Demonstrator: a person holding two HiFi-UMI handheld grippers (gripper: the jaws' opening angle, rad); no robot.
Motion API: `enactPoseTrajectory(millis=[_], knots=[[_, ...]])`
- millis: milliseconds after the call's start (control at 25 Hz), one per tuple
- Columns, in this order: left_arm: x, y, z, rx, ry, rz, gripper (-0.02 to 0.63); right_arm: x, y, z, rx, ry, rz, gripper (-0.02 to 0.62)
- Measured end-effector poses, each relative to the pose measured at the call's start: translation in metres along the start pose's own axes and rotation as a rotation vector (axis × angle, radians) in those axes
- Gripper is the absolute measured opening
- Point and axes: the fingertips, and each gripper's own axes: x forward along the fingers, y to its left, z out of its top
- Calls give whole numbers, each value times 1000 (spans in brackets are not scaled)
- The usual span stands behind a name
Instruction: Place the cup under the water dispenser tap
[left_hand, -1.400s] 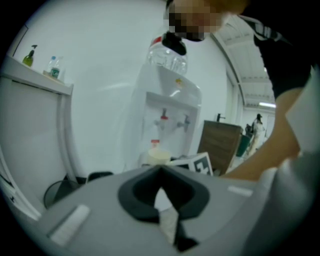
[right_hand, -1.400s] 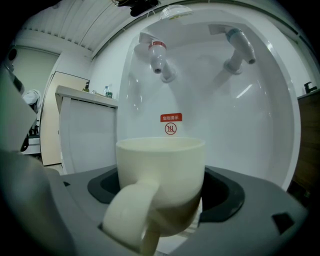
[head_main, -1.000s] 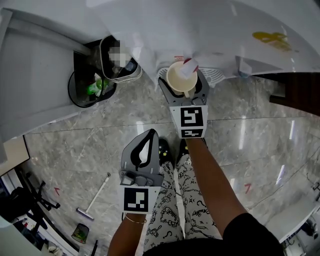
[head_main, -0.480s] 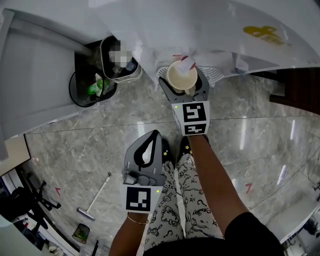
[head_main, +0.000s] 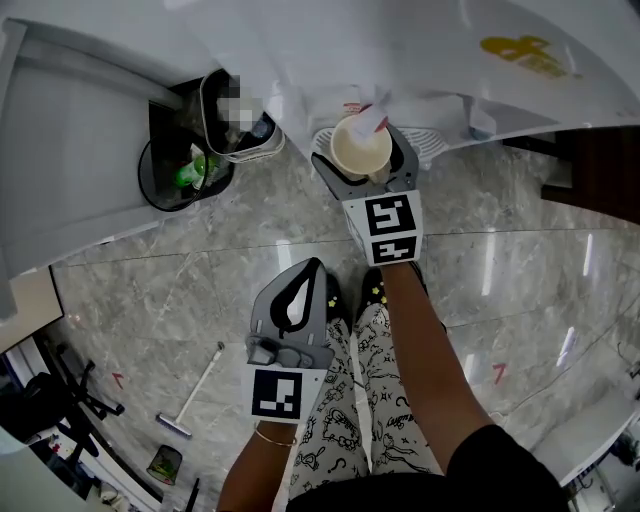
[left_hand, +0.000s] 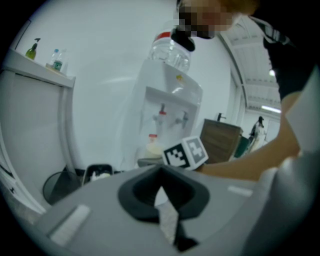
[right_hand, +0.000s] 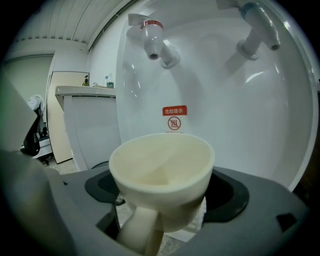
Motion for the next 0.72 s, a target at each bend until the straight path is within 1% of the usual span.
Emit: enactPoseTrajectory(millis=[200, 400, 520, 720], knots=[[0, -2, 1, -7, -5, -5, -3, -4, -4, 0, 22, -17, -7, 457], [-1, -6, -2, -8, 2, -16, -3, -11, 1, 8, 87, -69, 44, 457], [-3, -8, -1, -7, -1, -17, -3, -17, 2, 15, 69, -89, 47, 457], [-9, -8, 6, -2, -14, -1, -3, -40, 4, 42, 35, -160, 32, 457]])
